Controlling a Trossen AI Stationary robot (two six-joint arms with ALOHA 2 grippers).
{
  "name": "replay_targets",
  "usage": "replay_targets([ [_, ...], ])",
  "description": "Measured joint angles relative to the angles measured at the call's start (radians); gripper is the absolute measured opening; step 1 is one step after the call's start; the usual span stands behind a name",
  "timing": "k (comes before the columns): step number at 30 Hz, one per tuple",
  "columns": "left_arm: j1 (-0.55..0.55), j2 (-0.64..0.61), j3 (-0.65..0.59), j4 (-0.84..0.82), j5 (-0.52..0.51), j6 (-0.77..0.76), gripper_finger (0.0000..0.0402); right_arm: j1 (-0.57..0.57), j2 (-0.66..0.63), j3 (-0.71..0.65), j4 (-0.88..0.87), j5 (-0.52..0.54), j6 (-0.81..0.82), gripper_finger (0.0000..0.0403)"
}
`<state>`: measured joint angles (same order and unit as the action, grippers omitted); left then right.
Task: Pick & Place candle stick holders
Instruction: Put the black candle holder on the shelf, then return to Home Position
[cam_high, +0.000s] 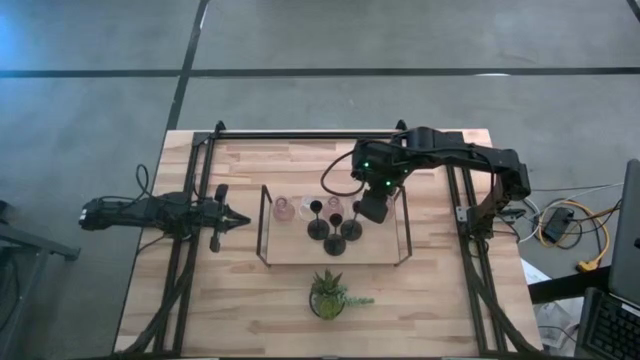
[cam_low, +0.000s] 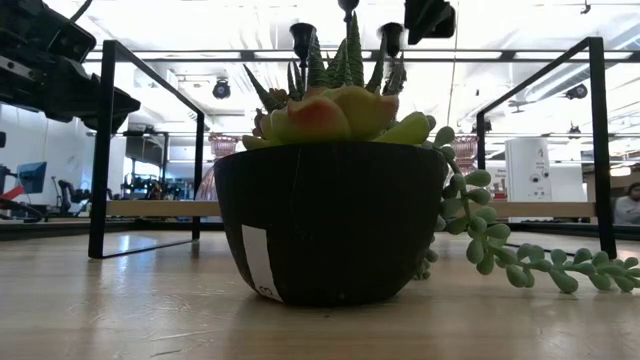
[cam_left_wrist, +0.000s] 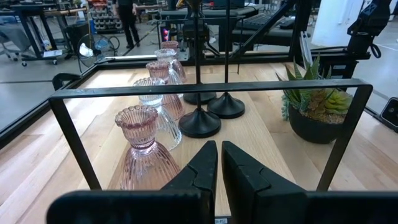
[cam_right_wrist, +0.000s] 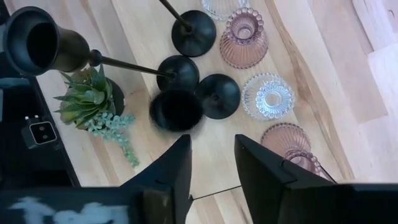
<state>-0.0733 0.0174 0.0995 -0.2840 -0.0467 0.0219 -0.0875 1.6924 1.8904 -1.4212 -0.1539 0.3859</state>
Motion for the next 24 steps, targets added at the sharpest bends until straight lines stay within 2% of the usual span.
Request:
replay_targets([
  [6, 0.0, 0.0, 0.0, 0.0, 0.0, 0.0, 0.0028, 0.0, -0.015, 0.0, 0.003, 0.003, 0.0, 0.0141],
  [11, 0.0, 0.0, 0.0, 0.0, -0.001, 0.0, 0.0028, 0.011, -0.038, 0.0, 0.004, 0.011, 0.005, 0.0145],
  [18, 0.0, 0.0, 0.0, 0.0, -0.004, 0.0, 0.0028, 0.066, -0.122, 0.0, 0.017, 0.06, 0.006, 0.0126],
  [24, 0.0, 0.0, 0.0, 0.0, -0.004, 0.0, 0.0028, 0.158, -0.241, 0.0, 0.087, 0.187, -0.022, 0.0086],
])
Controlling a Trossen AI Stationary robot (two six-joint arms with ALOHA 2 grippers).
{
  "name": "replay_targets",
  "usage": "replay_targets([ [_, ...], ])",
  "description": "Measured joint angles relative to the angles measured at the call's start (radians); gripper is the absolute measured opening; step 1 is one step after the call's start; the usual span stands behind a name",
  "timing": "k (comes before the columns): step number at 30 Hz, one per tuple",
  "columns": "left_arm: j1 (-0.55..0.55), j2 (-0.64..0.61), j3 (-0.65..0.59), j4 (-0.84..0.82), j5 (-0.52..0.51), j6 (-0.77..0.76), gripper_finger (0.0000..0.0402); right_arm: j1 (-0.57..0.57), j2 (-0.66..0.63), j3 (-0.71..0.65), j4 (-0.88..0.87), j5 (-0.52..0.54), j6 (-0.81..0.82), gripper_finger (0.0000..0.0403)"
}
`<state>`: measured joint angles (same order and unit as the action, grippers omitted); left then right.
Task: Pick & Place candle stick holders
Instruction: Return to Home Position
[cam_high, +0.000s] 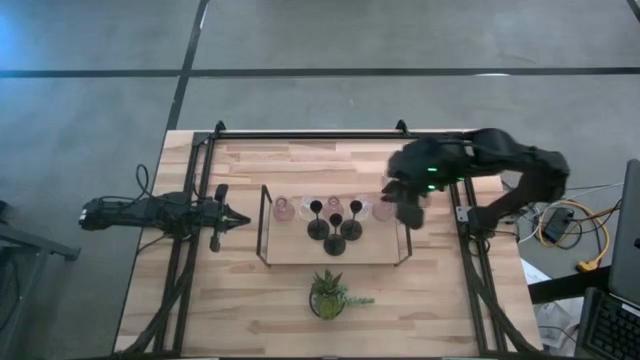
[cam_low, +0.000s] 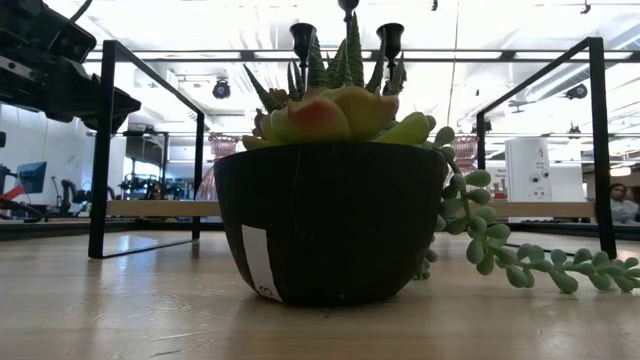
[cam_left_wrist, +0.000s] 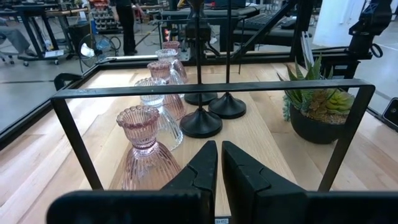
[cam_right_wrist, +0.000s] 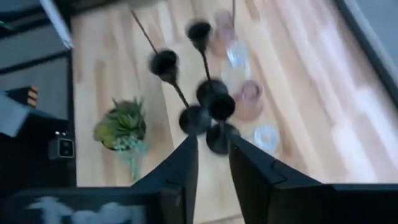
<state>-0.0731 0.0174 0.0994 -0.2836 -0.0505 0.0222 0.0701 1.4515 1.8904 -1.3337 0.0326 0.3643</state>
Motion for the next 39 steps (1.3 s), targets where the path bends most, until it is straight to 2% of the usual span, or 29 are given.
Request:
replay_targets([
  [8, 0.0, 0.0, 0.0, 0.0, 0.0, 0.0, 0.0028, 0.139, -0.162, -0.067, 0.073, 0.057, -0.051, 0.0025],
  [13, 0.0, 0.0, 0.0, 0.0, 0.001, 0.0, 0.0028, 0.215, -0.278, -0.189, 0.123, 0.189, -0.051, 0.0009],
  [21, 0.0, 0.0, 0.0, 0.0, 0.001, 0.0, 0.0028, 0.267, -0.504, -0.514, 0.32, 0.222, -0.088, 0.0008],
  [27, 0.0, 0.0, 0.0, 0.0, 0.001, 0.0, 0.0028, 0.267, -0.678, -0.781, 0.535, 0.221, -0.116, 0.0008],
  [31, 0.0, 0.0, 0.0, 0.0, 0.002, 0.0, 0.0028, 0.266, -0.789, -0.954, 0.71, 0.221, -0.202, 0.0008],
  [39, 0.0, 0.0, 0.0, 0.0, 0.002, 0.0, 0.0028, 0.266, -0.966, -1.186, 0.943, 0.223, -0.289, 0.0008],
])
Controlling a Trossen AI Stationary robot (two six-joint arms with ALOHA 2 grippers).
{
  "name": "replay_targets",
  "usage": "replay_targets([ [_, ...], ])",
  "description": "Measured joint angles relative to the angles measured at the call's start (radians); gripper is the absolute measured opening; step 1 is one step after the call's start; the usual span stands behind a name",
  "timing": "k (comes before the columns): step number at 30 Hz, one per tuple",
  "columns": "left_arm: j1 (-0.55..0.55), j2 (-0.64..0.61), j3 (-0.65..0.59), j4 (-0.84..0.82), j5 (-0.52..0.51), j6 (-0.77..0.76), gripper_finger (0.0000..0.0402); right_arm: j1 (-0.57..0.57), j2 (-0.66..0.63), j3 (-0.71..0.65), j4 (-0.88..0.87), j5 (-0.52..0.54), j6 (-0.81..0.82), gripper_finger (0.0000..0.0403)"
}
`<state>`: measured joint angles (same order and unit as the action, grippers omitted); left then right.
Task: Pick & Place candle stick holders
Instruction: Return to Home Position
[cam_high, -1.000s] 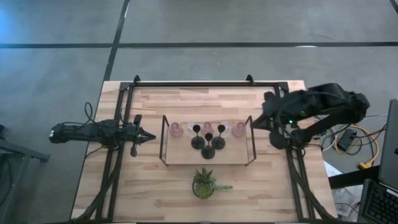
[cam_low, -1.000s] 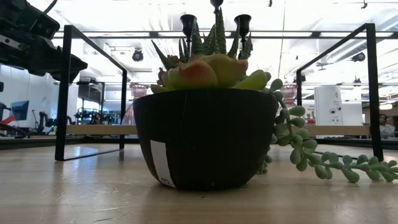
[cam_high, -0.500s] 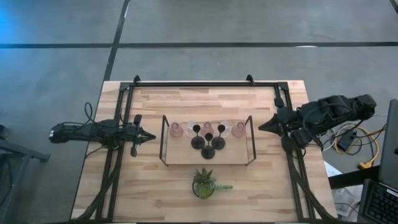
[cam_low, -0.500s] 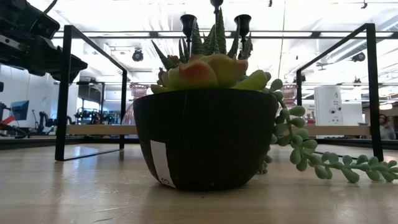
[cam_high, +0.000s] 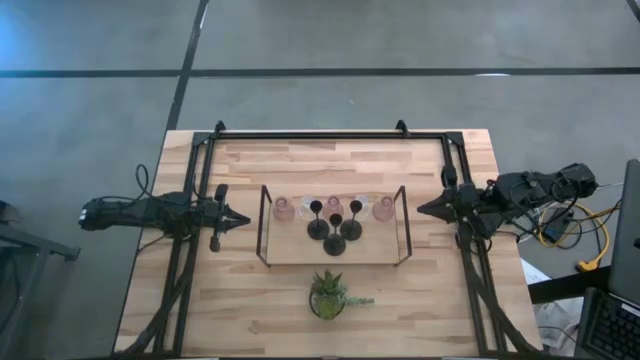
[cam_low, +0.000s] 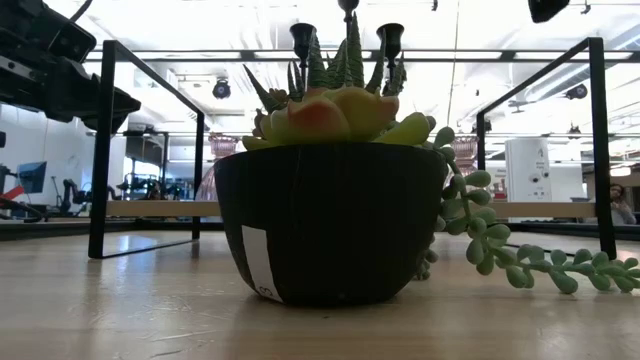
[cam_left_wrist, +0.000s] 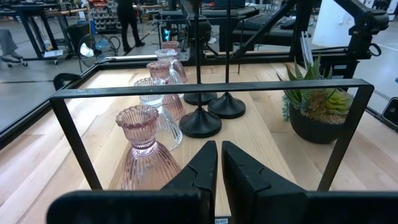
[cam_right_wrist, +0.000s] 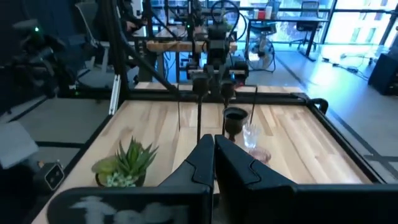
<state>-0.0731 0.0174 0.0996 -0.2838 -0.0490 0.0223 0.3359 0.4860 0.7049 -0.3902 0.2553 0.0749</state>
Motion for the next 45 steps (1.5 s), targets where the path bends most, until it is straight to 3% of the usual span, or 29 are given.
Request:
replay_targets([
  [8, 0.0, 0.0, 0.0, 0.0, 0.002, 0.0, 0.0028, 0.0, -0.064, -0.107, 0.009, 0.0, 0.032, 0.0008],
  [20, 0.0, 0.0, 0.0, 0.0, 0.002, 0.0, 0.0028, -0.007, -0.082, -0.117, 0.02, -0.002, -0.04, 0.0008],
  [28, 0.0, 0.0, 0.0, 0.0, -0.002, 0.0, 0.0028, -0.221, -0.185, -0.259, 0.166, -0.191, -0.03, 0.0008],
  [33, 0.0, 0.0, 0.0, 0.0, -0.001, 0.0, 0.0028, -0.32, -0.273, -0.304, 0.122, -0.326, -0.074, 0.0008],
  [41, 0.0, 0.0, 0.0, 0.0, -0.001, 0.0, 0.0028, -0.324, -0.475, -0.429, 0.1, -0.334, -0.078, 0.0008],
  [45, 0.0, 0.0, 0.0, 0.0, -0.001, 0.0, 0.0028, -0.324, -0.485, -0.472, 0.106, -0.332, -0.077, 0.0008],
])
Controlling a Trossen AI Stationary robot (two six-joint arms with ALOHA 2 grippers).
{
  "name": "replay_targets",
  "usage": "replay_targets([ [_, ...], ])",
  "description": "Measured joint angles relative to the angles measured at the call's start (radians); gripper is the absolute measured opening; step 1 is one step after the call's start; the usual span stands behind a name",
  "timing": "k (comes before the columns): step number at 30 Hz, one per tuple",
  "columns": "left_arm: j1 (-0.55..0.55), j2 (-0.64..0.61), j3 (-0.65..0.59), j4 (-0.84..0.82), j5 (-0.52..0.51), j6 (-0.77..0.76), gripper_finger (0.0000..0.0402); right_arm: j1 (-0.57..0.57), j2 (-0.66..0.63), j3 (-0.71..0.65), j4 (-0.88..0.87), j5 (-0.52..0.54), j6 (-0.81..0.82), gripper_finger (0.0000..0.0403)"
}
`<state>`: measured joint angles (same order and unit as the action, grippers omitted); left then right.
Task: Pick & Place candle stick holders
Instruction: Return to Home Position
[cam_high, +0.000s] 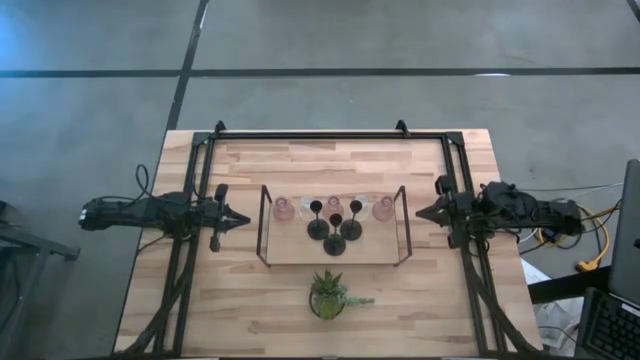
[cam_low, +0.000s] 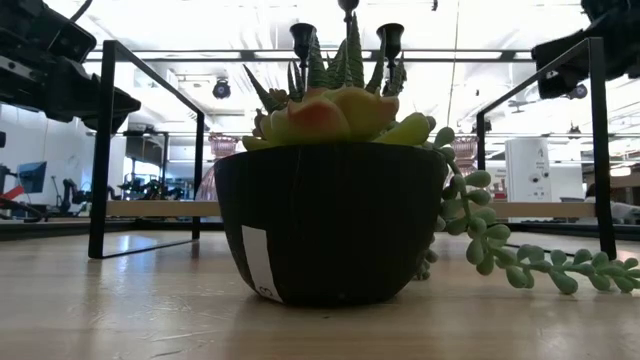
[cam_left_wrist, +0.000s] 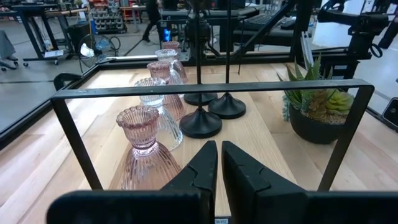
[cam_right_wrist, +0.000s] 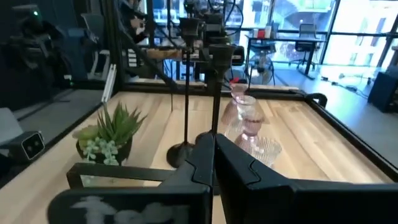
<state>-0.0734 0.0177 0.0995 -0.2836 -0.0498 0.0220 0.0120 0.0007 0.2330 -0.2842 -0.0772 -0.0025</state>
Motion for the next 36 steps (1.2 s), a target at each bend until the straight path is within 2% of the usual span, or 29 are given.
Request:
replay_targets([
  [6, 0.0, 0.007, 0.0, 0.003, 0.0, 0.0, 0.0028, 0.0, -0.001, -0.052, 0.022, -0.003, 0.002, 0.0008],
  [19, 0.0, 0.007, 0.0, 0.005, 0.0, 0.0, 0.0028, 0.001, -0.001, -0.194, 0.227, -0.007, -0.001, 0.0008],
  [36, 0.0, 0.008, 0.0, 0.005, 0.001, 0.0, 0.0028, 0.001, 0.02, -0.205, 0.265, -0.001, 0.0, 0.0008],
])
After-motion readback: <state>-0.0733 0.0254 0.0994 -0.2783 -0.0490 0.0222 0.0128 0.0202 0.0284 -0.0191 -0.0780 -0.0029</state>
